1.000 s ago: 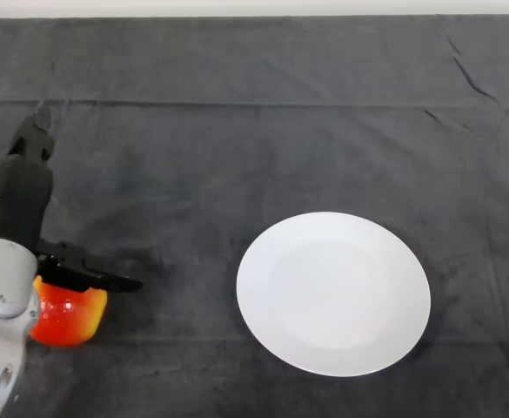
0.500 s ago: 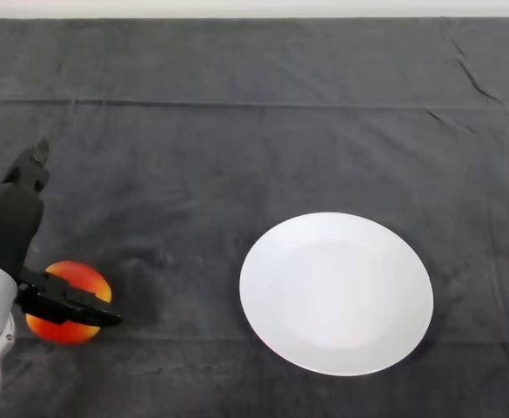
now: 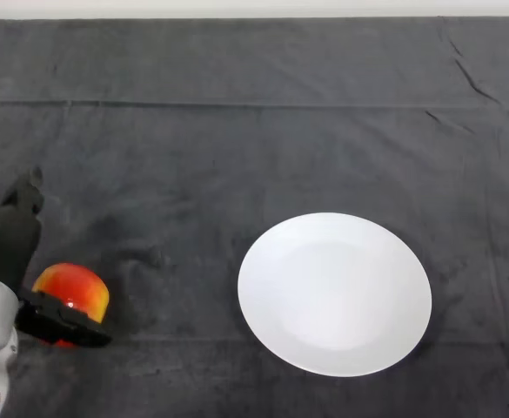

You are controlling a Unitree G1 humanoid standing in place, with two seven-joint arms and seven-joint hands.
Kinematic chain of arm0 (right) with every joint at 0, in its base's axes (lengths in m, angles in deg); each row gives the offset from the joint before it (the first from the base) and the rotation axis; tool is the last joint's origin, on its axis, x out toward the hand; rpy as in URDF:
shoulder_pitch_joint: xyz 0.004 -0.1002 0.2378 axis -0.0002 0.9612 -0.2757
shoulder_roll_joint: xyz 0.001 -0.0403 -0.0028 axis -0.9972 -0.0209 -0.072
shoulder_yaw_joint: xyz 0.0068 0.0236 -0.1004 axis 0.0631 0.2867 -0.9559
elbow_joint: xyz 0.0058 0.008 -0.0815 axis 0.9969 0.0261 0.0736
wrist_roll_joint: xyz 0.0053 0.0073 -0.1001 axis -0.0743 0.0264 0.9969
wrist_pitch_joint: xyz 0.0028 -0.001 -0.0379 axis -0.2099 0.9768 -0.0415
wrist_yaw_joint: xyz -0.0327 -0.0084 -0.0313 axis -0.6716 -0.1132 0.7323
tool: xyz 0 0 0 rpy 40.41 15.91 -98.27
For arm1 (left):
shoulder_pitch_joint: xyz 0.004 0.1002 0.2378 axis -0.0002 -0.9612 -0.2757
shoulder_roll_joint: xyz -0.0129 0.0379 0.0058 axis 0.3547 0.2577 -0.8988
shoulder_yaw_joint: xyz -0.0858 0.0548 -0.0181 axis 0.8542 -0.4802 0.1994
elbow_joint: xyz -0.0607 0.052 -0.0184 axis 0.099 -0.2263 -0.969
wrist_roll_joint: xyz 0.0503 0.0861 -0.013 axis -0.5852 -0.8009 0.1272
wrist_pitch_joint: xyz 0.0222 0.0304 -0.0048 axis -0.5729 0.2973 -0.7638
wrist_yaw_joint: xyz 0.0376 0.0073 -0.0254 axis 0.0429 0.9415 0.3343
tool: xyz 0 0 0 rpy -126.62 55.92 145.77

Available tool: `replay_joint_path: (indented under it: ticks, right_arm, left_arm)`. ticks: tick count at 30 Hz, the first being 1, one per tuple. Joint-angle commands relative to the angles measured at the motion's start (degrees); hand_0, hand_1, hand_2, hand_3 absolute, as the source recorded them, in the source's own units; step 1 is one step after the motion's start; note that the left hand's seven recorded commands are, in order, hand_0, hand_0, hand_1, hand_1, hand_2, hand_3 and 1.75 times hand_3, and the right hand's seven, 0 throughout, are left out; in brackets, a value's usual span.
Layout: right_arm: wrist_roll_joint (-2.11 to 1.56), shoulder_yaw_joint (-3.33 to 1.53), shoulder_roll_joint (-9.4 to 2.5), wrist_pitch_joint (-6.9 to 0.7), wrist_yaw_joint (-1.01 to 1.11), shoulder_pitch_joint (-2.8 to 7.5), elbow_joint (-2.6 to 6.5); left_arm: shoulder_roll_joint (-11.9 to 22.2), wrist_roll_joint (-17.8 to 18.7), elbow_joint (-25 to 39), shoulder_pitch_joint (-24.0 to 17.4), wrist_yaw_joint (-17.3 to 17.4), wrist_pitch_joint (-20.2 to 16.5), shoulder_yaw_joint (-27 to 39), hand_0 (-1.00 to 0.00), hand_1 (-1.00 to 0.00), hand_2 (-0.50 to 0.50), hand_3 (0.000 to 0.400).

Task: Move the apple to the plate

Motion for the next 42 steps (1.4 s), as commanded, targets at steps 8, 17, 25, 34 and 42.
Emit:
replay_joint_path:
  ticks: [8, 17, 25, 34, 42]
  right_arm:
    - [0.08, 0.93, 1.23, -0.21, -0.11, -1.11, 0.21]
    - [0.07, 0.93, 1.22, -0.2, -0.12, -1.1, 0.2]
    - [0.07, 0.93, 1.21, -0.2, -0.13, -1.1, 0.18]
    - [0.06, 0.92, 1.23, -0.2, -0.12, -1.11, 0.2]
    - [0.06, 0.92, 1.24, -0.21, -0.11, -1.12, 0.23]
  left_arm:
    - [0.9, -1.46, -5.97, 1.26, 3.28, 1.24, -1.52, -1.0, -0.44, -0.28, 0.4]
    - [0.42, -1.86, -7.29, 2.15, 3.22, 2.84, -0.45, -1.0, -1.0, 0.0, 0.4]
    - [-1.32, -3.7, -6.28, 6.24, 1.74, 1.18, 0.1, -1.0, -1.0, 0.0, 0.4]
    - [-7.06, -8.26, -3.39, 11.87, -3.85, -0.76, -2.69, -1.0, -1.0, 0.0, 0.4]
    - [-14.35, -11.67, -4.03, 15.94, -10.07, 0.99, -8.74, -1.0, -1.0, 0.0, 0.4]
